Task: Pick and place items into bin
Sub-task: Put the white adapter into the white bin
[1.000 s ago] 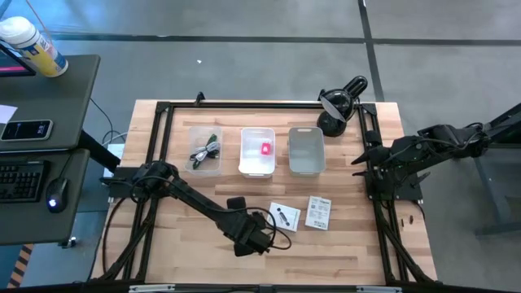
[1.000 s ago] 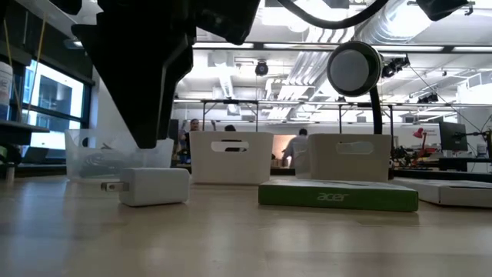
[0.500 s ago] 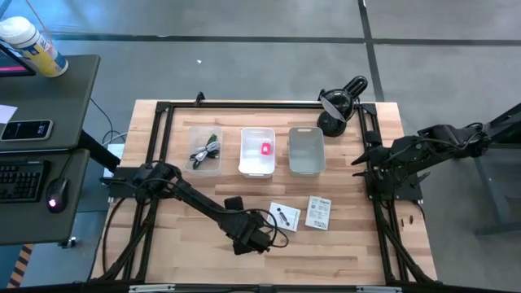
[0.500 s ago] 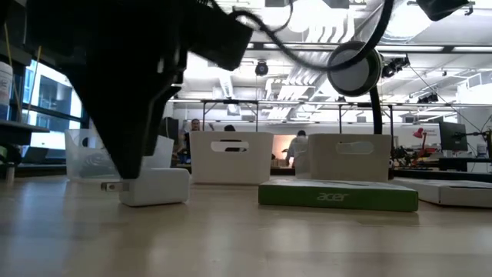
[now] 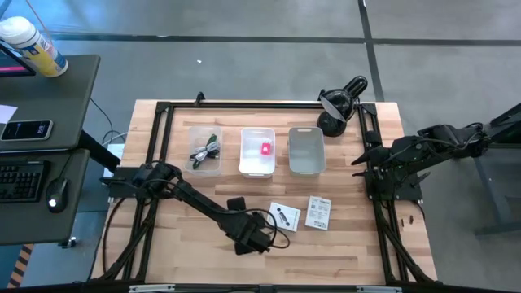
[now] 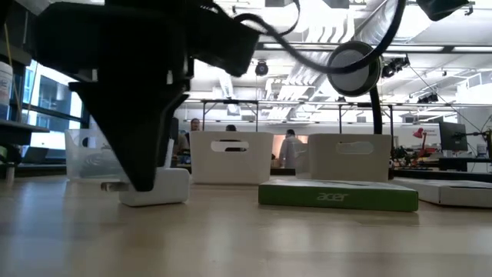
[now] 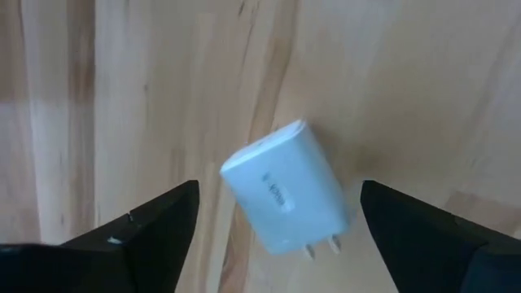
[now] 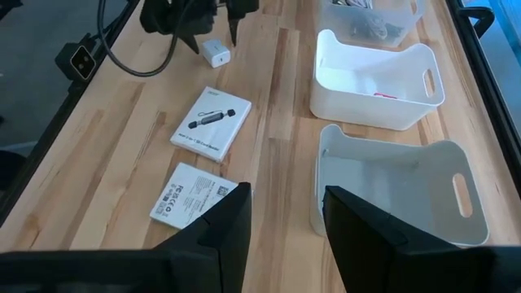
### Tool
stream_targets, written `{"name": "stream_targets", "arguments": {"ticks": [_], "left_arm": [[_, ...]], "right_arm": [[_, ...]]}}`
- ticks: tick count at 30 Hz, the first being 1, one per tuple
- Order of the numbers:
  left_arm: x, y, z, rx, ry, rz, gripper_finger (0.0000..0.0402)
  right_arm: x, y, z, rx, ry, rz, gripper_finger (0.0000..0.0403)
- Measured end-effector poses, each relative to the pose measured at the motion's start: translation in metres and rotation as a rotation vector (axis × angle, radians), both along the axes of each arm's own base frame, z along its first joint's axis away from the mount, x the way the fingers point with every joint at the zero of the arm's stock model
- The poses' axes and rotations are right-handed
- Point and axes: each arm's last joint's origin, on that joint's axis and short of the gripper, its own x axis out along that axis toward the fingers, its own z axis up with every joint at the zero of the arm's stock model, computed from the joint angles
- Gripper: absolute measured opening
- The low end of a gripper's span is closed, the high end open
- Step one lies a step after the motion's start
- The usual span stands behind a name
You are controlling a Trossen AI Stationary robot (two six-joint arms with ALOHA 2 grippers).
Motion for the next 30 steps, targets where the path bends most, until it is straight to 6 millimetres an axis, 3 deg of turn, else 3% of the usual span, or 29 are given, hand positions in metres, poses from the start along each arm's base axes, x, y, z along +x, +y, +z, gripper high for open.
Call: {"name": "stream_targets", "arguments": {"ticks": [11, 23, 30], "left_arm": [[0.0019, 0.0024, -0.0059, 0.013, 0.013, -0.006, 0.0275], [0.0018, 0.0023, -0.006, 0.013, 0.018, -0.024, 0.0185], [0.0025, 0.0018, -0.0088, 0.014, 0.028, -0.04, 0.0174]], "right_arm": [[0.0, 0.0, 0.0, 0.011, 0.001, -0.009, 0.0145], [0.0, 0.0, 0.0, 0.017, 0.002, -0.014, 0.0145], [0.0, 0.0, 0.0, 0.017, 0.002, -0.015, 0.0145]]}}
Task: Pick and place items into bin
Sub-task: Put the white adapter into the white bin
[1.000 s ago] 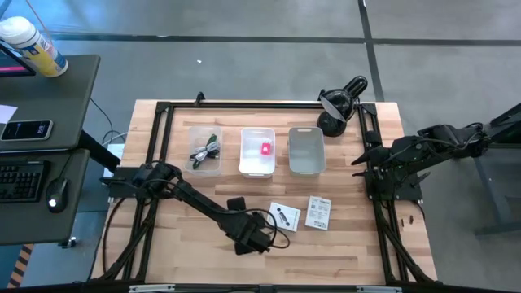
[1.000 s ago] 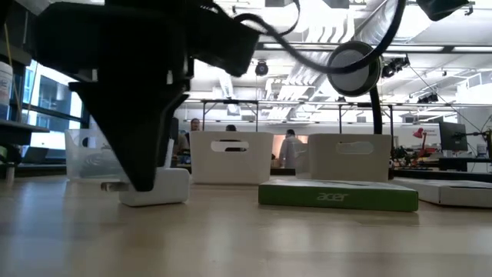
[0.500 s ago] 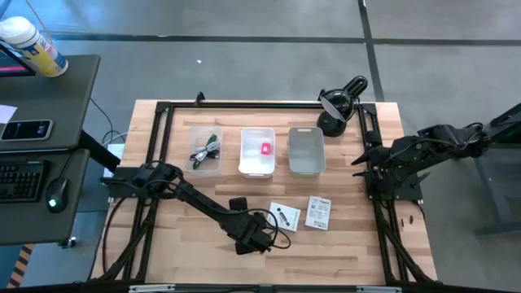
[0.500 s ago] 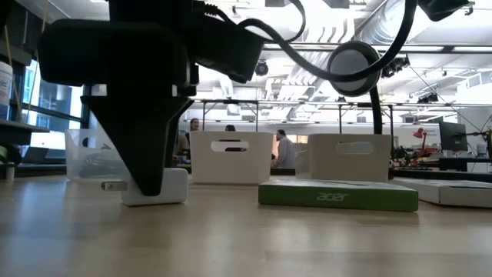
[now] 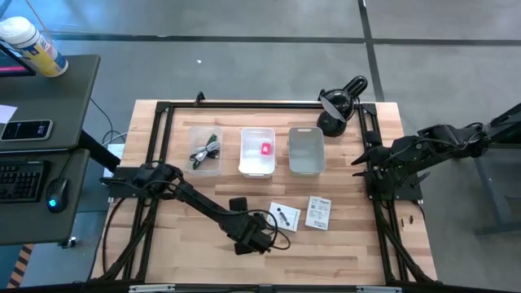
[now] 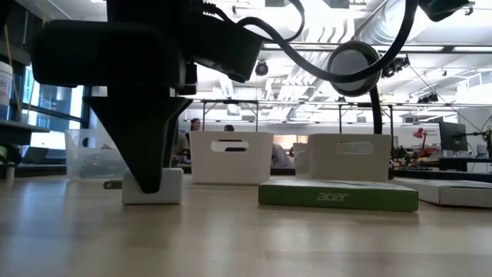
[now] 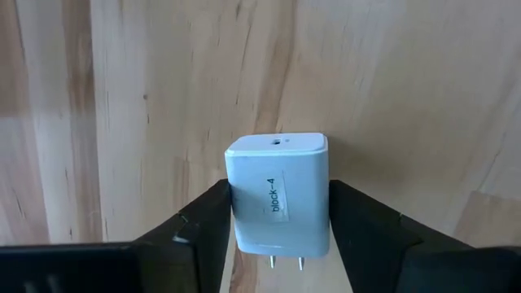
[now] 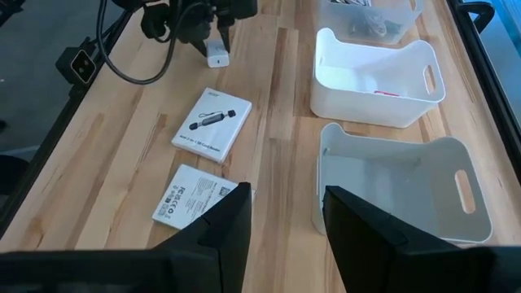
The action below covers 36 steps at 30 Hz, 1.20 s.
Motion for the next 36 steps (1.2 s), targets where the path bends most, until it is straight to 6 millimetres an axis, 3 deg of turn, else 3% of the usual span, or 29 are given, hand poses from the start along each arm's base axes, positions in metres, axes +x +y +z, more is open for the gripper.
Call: {"name": "stream_targets", "arguments": {"ticks": [6, 11, 20, 26, 30, 36], "left_arm": [[0.002, 0.0, -0.002, -0.011, 0.009, -0.041, 0.0167], [0.0, 0.006, 0.006, 0.001, 0.002, -0.031, 0.0129], [-0.002, 0.023, 0.04, 0.004, -0.058, -0.046, 0.0058], [0.001, 0.028, 0.042, -0.026, -0.054, -0.11, 0.0014], [0.006, 0.026, 0.042, -0.06, -0.085, -0.208, 0.0049], [0.005, 0.026, 0.04, -0.055, -0.055, -0.249, 0.0187]], "right_arm": [[0.0, 0.0, 0.0, 0.0, 0.0, 0.0, 0.0145], [0.0, 0.0, 0.0, 0.0, 0.0, 0.0, 0.0145], [0.0, 0.0, 0.0, -0.003, -0.001, 0.002, 0.0145], [0.0, 0.0, 0.0, -0.001, -0.001, 0.0, 0.0145], [0.0, 0.0, 0.0, 0.0, 0.0, 0.0, 0.0145], [0.0, 0.0, 0.0, 0.0, 0.0, 0.0, 0.0145]]}}
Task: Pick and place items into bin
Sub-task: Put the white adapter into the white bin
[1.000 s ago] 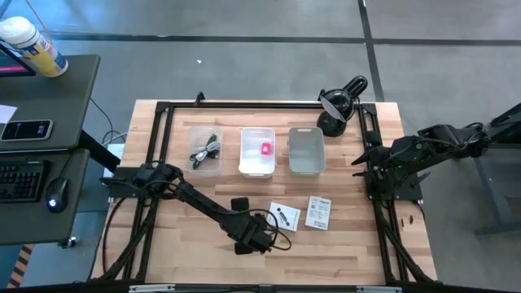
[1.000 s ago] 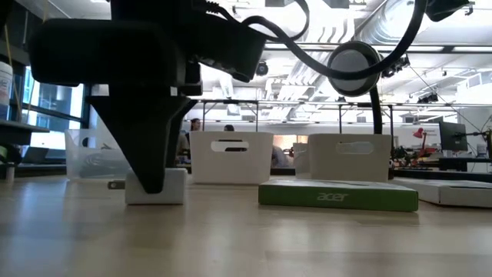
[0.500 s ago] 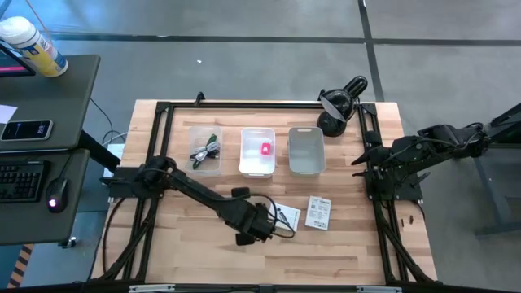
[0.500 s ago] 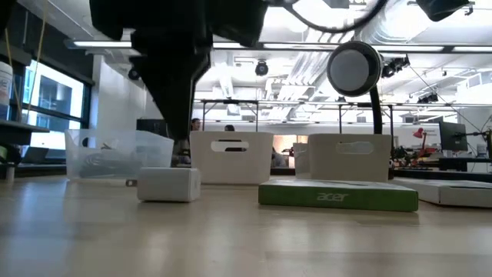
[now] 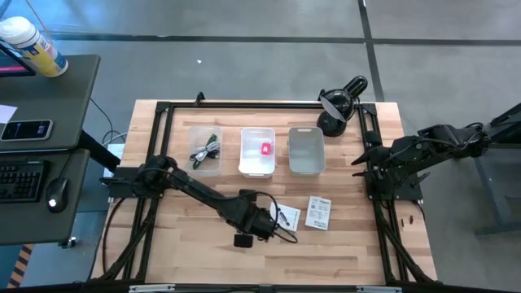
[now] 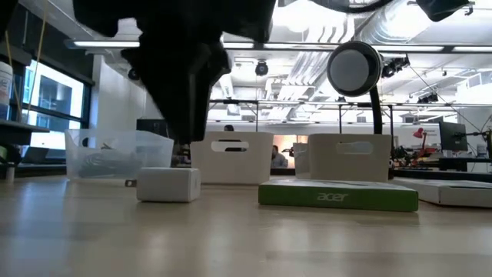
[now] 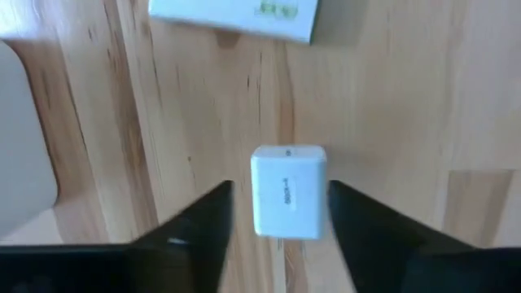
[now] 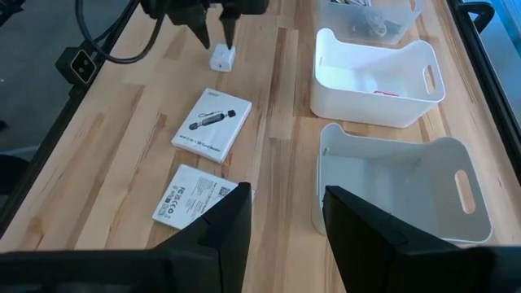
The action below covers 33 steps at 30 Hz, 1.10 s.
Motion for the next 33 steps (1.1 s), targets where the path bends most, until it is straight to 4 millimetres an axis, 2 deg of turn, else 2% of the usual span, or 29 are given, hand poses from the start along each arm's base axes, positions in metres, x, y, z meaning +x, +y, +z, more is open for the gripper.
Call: {"name": "stream_targets", "arguments": {"ticks": [6, 9, 12, 18, 28, 33], "left_arm": [[-0.004, 0.002, -0.005, 0.012, 0.033, 0.001, 0.0316], [-0.007, 0.001, -0.015, -0.02, 0.051, 0.001, 0.0353], [-0.011, 0.001, -0.029, -0.078, 0.07, 0.023, 0.0371], [-0.014, 0.002, -0.033, -0.064, 0.078, 0.056, 0.0365], [-0.01, 0.003, -0.032, -0.004, 0.03, 0.052, 0.0312], [-0.012, 0.003, -0.039, -0.014, 0.023, 0.052, 0.0289]], "right_arm": [[0.0, 0.0, 0.0, 0.0, 0.0, 0.0, 0.0145], [0.0, 0.0, 0.0, 0.0, 0.0, 0.0, 0.0145], [0.0, 0.0, 0.0, 0.0, 0.0, 0.0, 0.0145], [0.0, 0.0, 0.0, -0.003, 0.0, 0.003, 0.0145], [0.0, 0.0, 0.0, -0.005, 0.0, 0.004, 0.0145], [0.0, 0.0, 0.0, -0.005, 0.0, 0.004, 0.0145]]}}
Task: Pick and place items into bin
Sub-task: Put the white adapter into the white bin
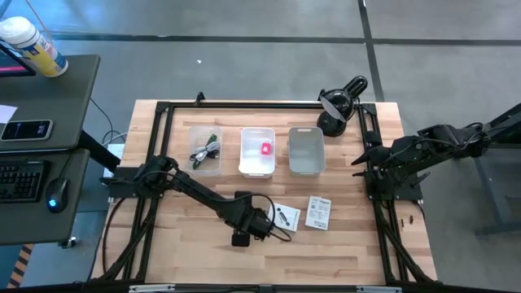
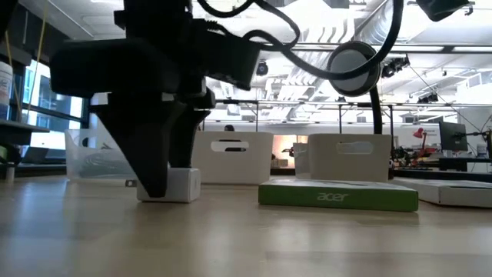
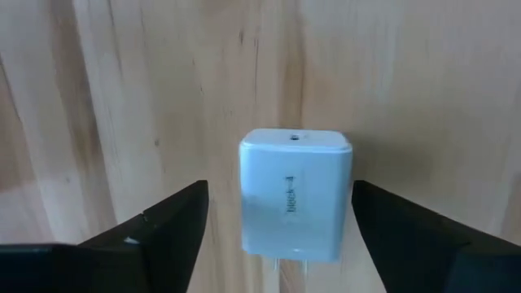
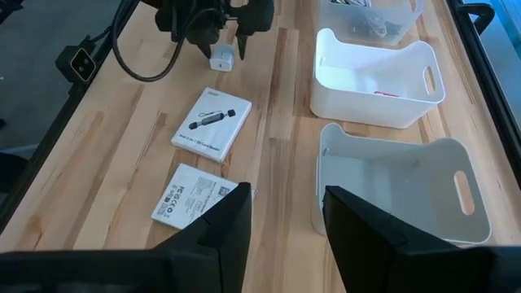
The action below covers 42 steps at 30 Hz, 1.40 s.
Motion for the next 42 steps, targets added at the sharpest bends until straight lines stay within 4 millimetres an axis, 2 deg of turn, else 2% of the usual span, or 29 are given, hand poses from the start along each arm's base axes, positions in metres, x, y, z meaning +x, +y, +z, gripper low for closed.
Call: {"name": "stream_targets", "arguments": {"ticks": [10, 19, 26, 31, 38, 42], "left_arm": [[-0.001, 0.0, -0.005, -0.024, 0.003, -0.006, 0.025], [-0.001, 0.0, -0.005, -0.029, 0.004, -0.024, 0.0141], [-0.001, 0.0, -0.005, -0.03, 0.004, -0.024, 0.0143], [-0.001, 0.0, -0.005, -0.03, 0.005, -0.022, 0.0173], [0.002, -0.001, 0.003, -0.023, -0.005, -0.032, 0.0147], [0.003, -0.001, 0.005, -0.016, -0.003, -0.039, 0.0155]], "right_arm": [[0.0, 0.0, 0.0, 0.0, 0.0, 0.0, 0.0145], [0.0, 0.0, 0.0, 0.0, 0.0, 0.0, 0.0145], [0.0, 0.0, 0.0, 0.004, 0.001, -0.003, 0.0145], [0.0, 0.0, 0.0, 0.005, 0.001, -0.004, 0.0145], [0.0, 0.0, 0.0, 0.004, 0.001, -0.004, 0.0145], [0.0, 0.0, 0.0, 0.0, 0.0, 0.0, 0.0145]]}}
